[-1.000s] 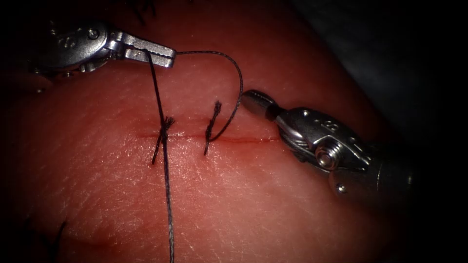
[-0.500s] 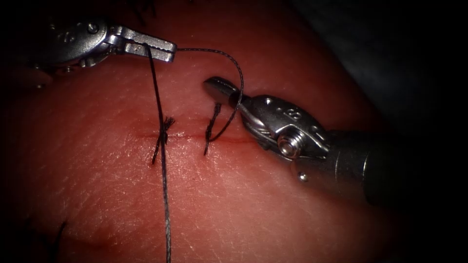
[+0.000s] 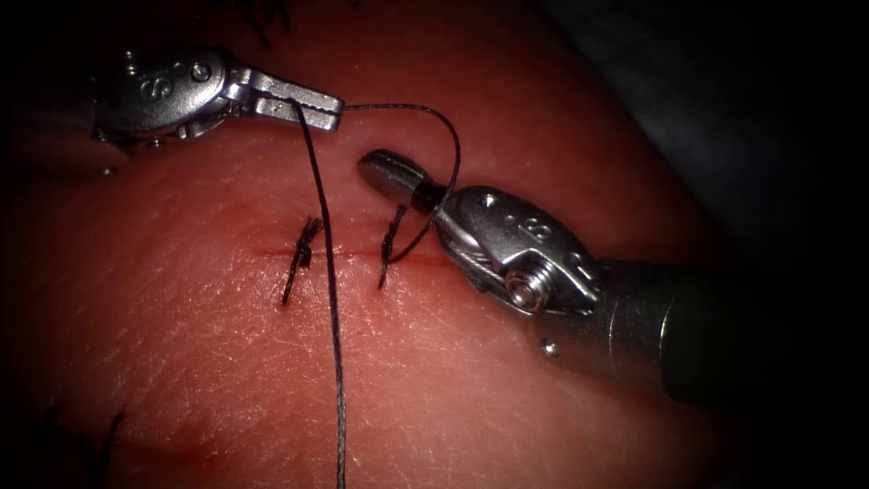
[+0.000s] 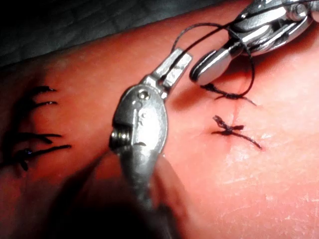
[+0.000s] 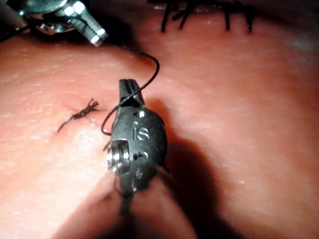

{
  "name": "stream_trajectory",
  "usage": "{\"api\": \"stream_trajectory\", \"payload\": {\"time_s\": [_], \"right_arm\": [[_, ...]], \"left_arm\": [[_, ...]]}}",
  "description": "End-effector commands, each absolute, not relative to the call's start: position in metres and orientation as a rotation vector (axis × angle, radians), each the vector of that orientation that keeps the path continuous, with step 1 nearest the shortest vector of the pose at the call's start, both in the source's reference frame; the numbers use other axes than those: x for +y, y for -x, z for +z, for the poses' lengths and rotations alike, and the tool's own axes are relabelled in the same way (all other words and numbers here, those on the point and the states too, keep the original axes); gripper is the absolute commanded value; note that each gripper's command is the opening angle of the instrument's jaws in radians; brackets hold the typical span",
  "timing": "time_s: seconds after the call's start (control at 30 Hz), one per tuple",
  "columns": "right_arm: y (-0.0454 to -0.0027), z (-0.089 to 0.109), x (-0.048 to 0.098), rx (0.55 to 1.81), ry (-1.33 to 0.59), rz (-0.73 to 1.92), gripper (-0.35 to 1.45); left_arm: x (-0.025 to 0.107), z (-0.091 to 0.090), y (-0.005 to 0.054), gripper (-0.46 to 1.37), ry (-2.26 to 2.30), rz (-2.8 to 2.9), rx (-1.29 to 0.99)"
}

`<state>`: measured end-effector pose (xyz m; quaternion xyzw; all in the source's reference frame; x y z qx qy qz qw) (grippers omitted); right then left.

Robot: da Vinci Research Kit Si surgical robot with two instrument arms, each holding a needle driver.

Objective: Wound Closure
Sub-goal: Wrap the suture once counter-clockwise around the right gripper

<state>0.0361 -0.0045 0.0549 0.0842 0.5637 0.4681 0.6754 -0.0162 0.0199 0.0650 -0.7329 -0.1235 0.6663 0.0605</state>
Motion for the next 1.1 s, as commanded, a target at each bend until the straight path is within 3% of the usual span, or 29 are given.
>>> {"api": "stream_trajectory", "payload": {"time_s": [0.03,0.83,1.1], "right_arm": [[-0.0361,0.0549,-0.0045,1.275,-0.198,1.049,-0.35],[-0.0359,0.0538,-0.0049,1.494,-0.222,1.032,-0.35],[-0.0359,0.0534,-0.0043,1.489,-0.154,1.101,-0.35]], "left_arm": [[0.0198,0.0652,0.0163,-0.35,2.218,2.019,-0.389],[0.0161,0.0687,0.0176,-0.35,2.189,2.027,-0.417],[0.0143,0.0681,0.0186,-0.35,2.193,2.030,-0.421]]}}
